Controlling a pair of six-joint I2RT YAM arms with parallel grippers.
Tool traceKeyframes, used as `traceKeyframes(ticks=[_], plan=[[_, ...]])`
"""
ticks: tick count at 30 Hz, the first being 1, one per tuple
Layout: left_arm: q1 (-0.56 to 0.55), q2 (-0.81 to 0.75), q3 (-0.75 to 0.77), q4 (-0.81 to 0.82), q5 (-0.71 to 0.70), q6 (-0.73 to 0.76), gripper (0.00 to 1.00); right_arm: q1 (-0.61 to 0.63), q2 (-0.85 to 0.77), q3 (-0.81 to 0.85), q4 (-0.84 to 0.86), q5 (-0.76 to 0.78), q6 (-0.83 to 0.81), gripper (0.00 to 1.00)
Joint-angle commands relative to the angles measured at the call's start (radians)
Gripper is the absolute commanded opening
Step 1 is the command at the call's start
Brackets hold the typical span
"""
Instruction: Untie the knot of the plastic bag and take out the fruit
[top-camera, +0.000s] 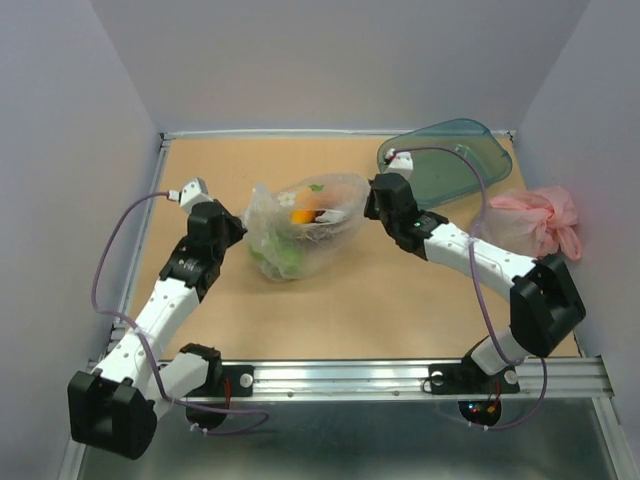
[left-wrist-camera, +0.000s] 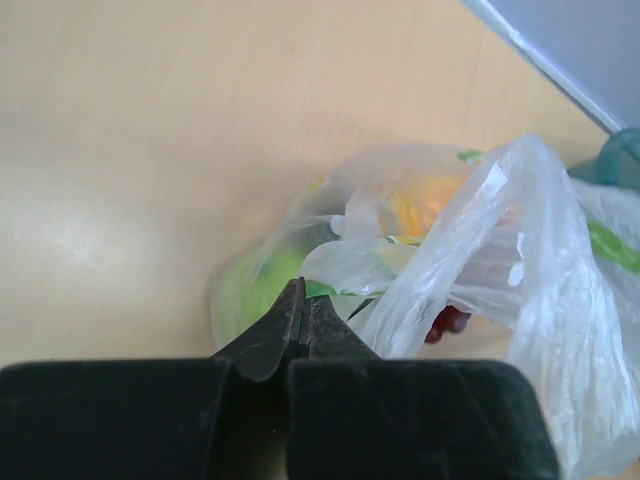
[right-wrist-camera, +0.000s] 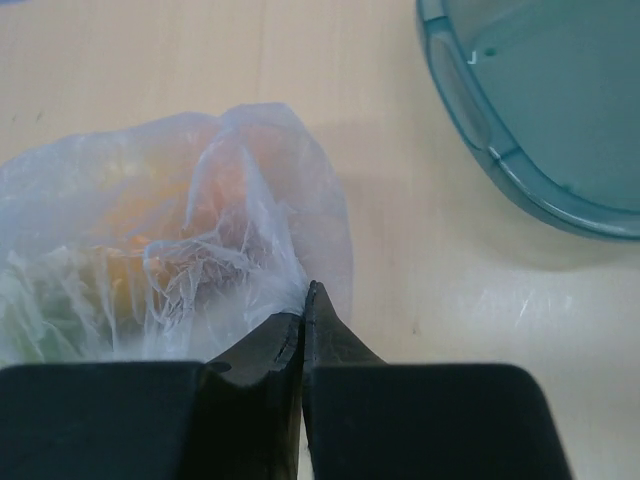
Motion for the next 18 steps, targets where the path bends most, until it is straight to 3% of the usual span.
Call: traceKeyframes(ticks=[1,6,9,14,16,17,18], plan=[[0.082,0.091,0.183,0.061,0.003,0.138,0.00,-0.045,-0.096,-0.162,0.108,-0.008,0.143,0.01],[0.141,0.237,0.396,0.094,-0.006,0.249,0.00,-0.048,-0.183,-0.284,0.150,-0.018,0.213,0.01],[0.142,0.288,0.450,0.179,0.069,0.287,0.00,-0.046,-0.234,-0.342,0.203,-0.156,0.215,0.01],[0.142,0.308,0.392,0.287,0.216,0.278,0.00,-0.037,-0.250,-0.353,0.234,-0.338,0.105,0.02],[0.141,0.292,0.340,0.278,0.235,0.277,0.05,-0.023,-0.255,-0.347,0.228,-0.392,0.042,0.15],[0.141,0.277,0.296,0.259,0.223,0.255,0.13,-0.017,-0.261,-0.341,0.219,-0.440,0.020,0.39],[0.141,0.228,0.275,0.250,0.215,0.246,0.19,-0.008,-0.261,-0.318,0.190,-0.464,-0.038,0.52]])
